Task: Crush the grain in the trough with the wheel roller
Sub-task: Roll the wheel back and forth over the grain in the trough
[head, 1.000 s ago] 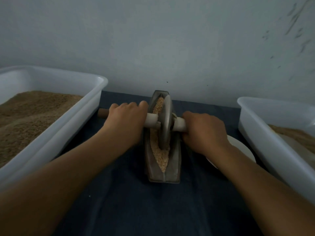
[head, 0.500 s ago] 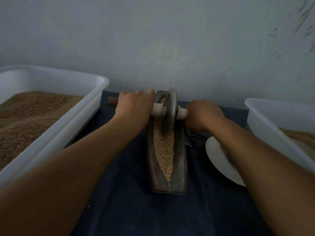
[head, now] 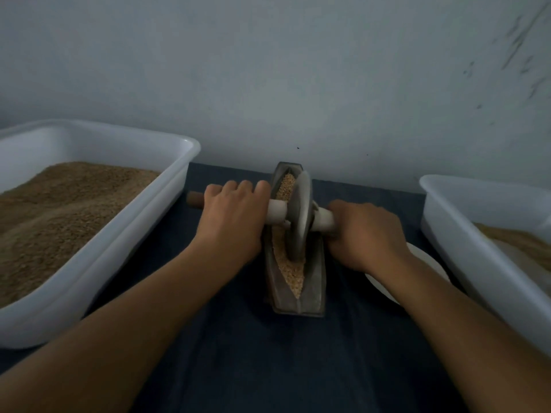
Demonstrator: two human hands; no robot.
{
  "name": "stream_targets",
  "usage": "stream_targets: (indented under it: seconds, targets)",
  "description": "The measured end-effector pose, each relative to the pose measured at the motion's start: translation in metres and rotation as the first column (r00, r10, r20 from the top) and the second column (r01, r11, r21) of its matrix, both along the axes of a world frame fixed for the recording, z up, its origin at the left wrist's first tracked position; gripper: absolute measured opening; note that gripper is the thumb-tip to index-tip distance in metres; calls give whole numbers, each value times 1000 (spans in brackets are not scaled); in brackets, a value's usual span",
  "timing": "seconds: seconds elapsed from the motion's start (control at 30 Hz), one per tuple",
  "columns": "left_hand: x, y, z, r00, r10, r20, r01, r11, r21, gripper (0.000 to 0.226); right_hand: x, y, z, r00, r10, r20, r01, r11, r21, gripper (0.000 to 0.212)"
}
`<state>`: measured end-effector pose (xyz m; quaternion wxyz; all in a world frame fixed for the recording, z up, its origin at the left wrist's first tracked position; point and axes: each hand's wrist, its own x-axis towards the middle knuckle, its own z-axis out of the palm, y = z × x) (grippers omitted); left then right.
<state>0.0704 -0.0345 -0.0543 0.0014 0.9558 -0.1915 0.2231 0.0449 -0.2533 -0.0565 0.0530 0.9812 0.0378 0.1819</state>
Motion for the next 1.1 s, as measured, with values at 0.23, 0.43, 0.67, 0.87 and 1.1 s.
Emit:
stream_targets:
  seconds: [0.23, 0.43, 0.67, 0.87, 1.1]
  targets:
    - [-26, 7, -5, 998, -13, 66, 16, 999, -40, 46, -32, 6, -2, 991, 83, 109, -80, 996, -32, 22]
    - [-17, 3, -1, 999, 33, -9, -33, 999, 4, 48, -19, 9, 2, 996, 52, 70, -49, 998, -49, 22]
    - [7, -1, 2, 994, 53, -91, -52, 999, 11, 45, 12, 6, 9, 1000, -14, -20, 13, 998, -55, 23]
    - [35, -6, 4, 996, 65, -65, -60, 995, 74, 42, 42, 4, 13, 994, -65, -89, 63, 998, -25, 16]
    - [66, -13, 12, 995, 47, -94, -39, 996, 80, 35, 71, 5, 22, 968, -134, -212, 128, 991, -39, 16]
